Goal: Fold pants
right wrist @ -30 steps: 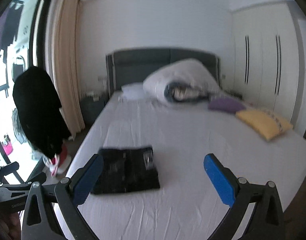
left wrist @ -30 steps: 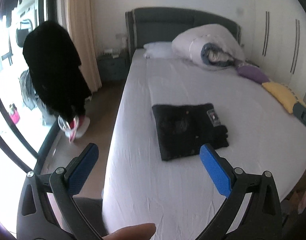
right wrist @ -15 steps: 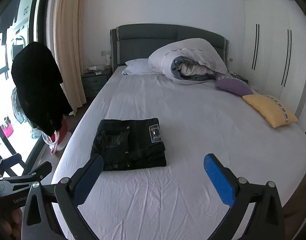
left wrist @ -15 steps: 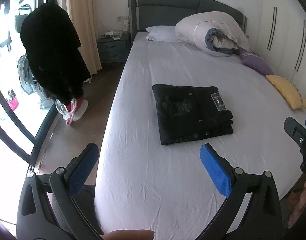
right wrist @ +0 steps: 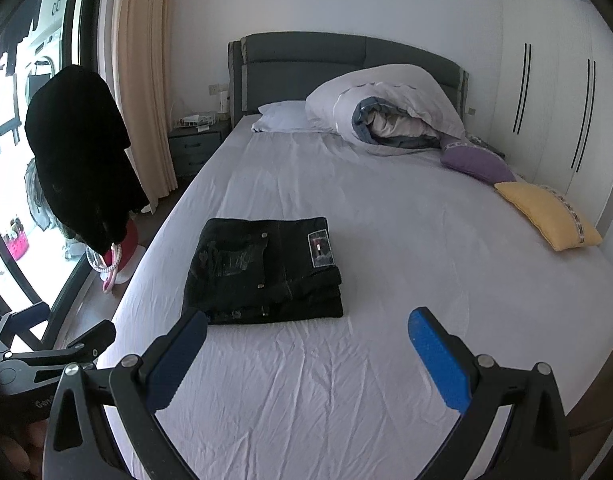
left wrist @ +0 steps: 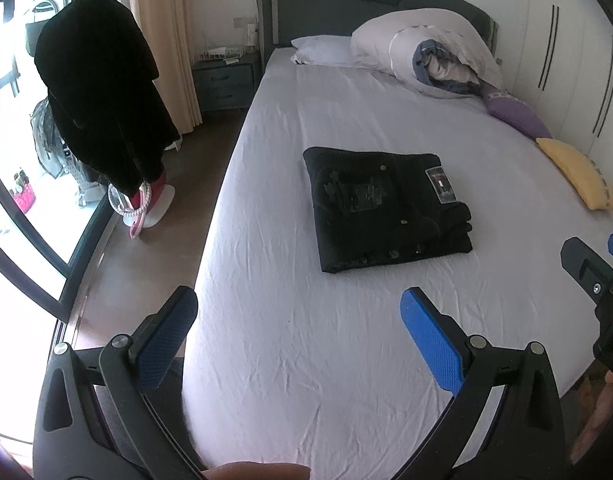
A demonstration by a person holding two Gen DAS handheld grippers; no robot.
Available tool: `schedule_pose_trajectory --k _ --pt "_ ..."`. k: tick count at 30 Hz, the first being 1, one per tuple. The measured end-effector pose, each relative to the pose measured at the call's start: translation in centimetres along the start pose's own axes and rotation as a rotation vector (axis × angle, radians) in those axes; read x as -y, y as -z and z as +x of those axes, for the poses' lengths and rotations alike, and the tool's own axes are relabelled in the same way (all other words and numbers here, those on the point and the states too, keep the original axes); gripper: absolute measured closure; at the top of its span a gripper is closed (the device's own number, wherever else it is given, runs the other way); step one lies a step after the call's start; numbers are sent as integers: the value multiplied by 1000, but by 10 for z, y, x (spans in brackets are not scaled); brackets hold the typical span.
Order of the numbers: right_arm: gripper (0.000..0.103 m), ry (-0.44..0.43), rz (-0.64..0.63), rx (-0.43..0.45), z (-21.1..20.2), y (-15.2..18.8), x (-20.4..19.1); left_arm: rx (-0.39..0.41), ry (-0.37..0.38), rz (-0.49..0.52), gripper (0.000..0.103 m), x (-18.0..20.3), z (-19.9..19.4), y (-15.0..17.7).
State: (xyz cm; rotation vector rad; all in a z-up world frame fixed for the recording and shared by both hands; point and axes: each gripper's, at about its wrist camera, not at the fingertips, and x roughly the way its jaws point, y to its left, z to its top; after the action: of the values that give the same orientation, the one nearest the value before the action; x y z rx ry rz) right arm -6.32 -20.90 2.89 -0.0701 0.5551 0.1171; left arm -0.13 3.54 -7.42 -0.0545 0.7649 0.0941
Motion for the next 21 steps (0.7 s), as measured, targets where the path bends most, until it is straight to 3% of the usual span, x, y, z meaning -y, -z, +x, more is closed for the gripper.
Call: schedule_pose_trajectory --k 21 --pt "0 -5 -2 -25 7 3 -6 -19 -6 -1 0 3 7 3"
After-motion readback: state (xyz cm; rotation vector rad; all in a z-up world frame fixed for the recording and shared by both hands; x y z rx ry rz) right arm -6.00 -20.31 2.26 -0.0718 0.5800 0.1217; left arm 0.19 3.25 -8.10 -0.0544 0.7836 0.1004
